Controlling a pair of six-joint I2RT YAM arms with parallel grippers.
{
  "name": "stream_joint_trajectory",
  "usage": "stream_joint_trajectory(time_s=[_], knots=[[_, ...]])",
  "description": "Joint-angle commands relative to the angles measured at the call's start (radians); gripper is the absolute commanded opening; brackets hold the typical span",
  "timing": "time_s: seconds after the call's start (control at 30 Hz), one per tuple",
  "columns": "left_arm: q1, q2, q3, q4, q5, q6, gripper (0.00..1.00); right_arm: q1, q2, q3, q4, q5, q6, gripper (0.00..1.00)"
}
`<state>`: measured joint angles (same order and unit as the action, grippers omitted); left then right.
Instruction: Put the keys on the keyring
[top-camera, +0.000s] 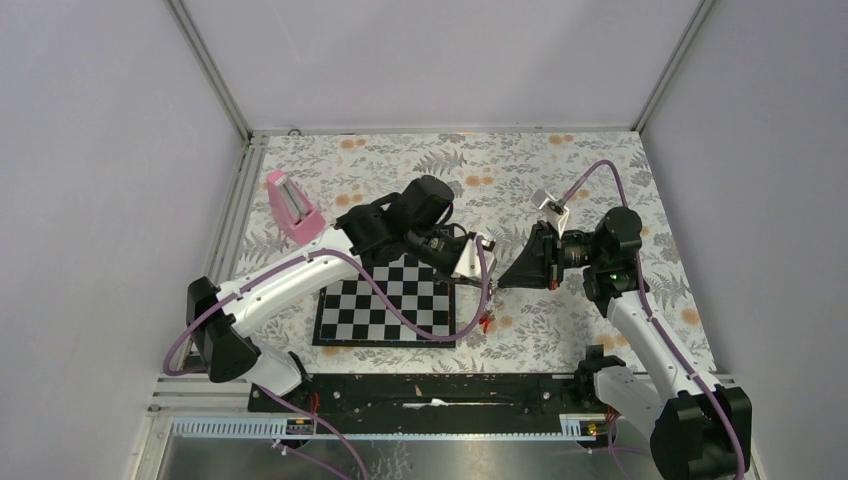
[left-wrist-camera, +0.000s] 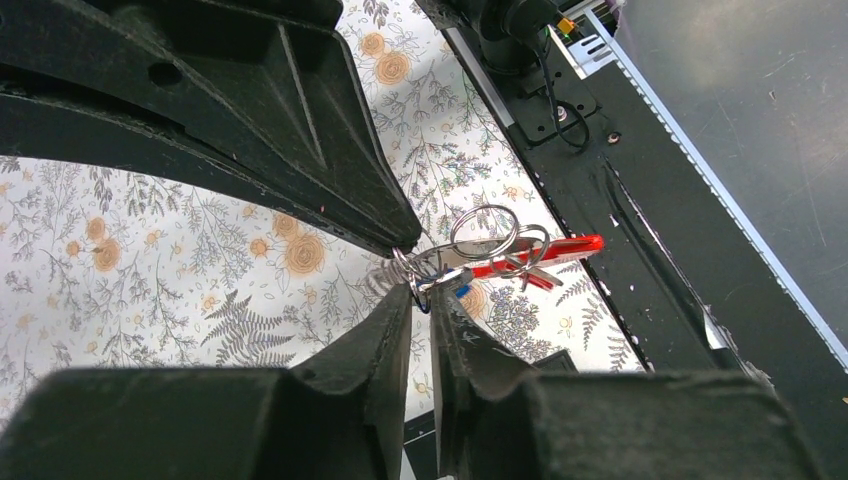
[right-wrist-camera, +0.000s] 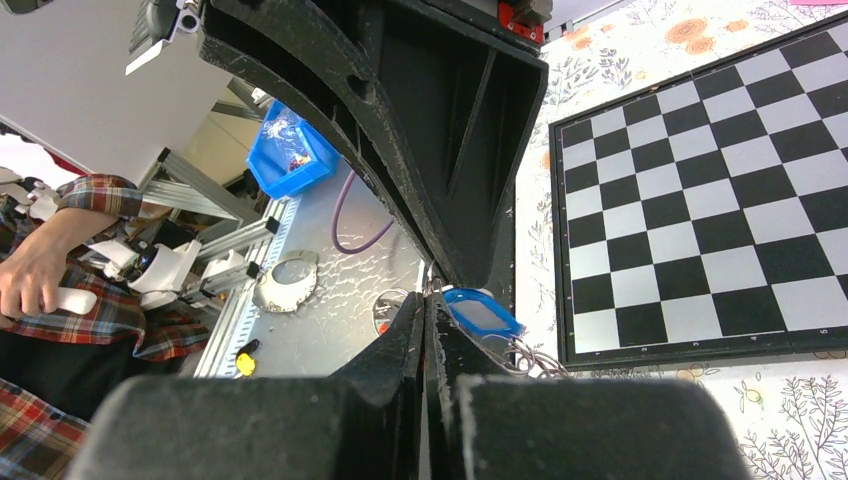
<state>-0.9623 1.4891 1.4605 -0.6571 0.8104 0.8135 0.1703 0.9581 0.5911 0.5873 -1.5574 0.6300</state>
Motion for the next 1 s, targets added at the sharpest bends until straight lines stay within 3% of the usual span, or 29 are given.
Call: stream_joint_trajectory(time_s=[0.0,0.17,0.4,0.97], knots=[[-0.006,-0.004,0.025,0.012,0.019,0.016,0.15,0.005,-0.018,0.023,0.047,-0.052,0.011,0.00],[-0.006,-0.007,0.024,0.013,0.014,0.012,0.00,-0.001,-0.017,0.023,0.049,-0.039,0.012,0.00],[-0.018,-0.038,-0.022,0.085,-0.061,-0.054,0.00,-0.030,0.001,0.050,-0.024,0.022,-0.018,0.00],[-0.062,-0.058,-0.082,0.184,-0.214,-0.133,0.00,-0.070,0.029,0.158,-0.492,0.169,-0.383,0.00]])
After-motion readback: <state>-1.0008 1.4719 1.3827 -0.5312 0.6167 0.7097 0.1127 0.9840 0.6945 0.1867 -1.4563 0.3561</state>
